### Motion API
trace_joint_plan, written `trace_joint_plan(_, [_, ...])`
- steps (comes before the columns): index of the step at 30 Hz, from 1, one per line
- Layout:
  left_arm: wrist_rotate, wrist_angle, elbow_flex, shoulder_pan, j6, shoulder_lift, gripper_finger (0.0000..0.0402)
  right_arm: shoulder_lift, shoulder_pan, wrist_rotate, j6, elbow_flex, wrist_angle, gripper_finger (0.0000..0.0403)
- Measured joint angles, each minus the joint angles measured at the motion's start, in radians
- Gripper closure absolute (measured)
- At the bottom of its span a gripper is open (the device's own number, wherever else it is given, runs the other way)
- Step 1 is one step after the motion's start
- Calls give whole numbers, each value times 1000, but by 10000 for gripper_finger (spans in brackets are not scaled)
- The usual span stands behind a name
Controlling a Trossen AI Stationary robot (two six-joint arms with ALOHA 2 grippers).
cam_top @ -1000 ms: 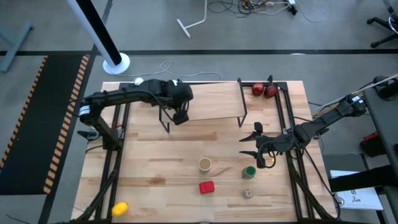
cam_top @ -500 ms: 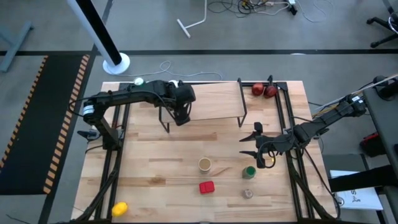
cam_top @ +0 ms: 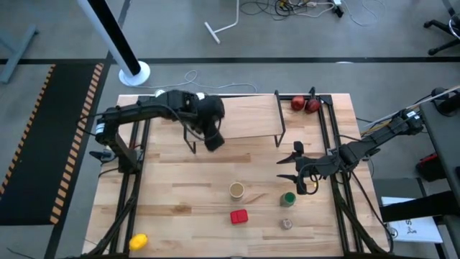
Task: Shelf spices
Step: Remove the orange seasoning bottle from the shelf
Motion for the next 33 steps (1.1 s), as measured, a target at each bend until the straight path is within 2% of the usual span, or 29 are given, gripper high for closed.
trace_joint_plan(3, [95,4,-2,-90,-31,0,234,0,0,-2,8,-5,-2,204])
trace_joint_plan(9, [108,46,-101,-302,-190,0,229,0,0,-8,10,-8,-1,204])
trace_joint_plan(19, [111,404,-427,-588,-525,0,229,0,0,-8,15,-8,10,204])
trace_joint_plan(25, [125,436,-535,-676,-646,0,229,0,0,-8,20,-8,12,204])
trace_joint_plan(33, [40,428,-620,-716,-717,0,229,0,0,1,27,-8,11,204])
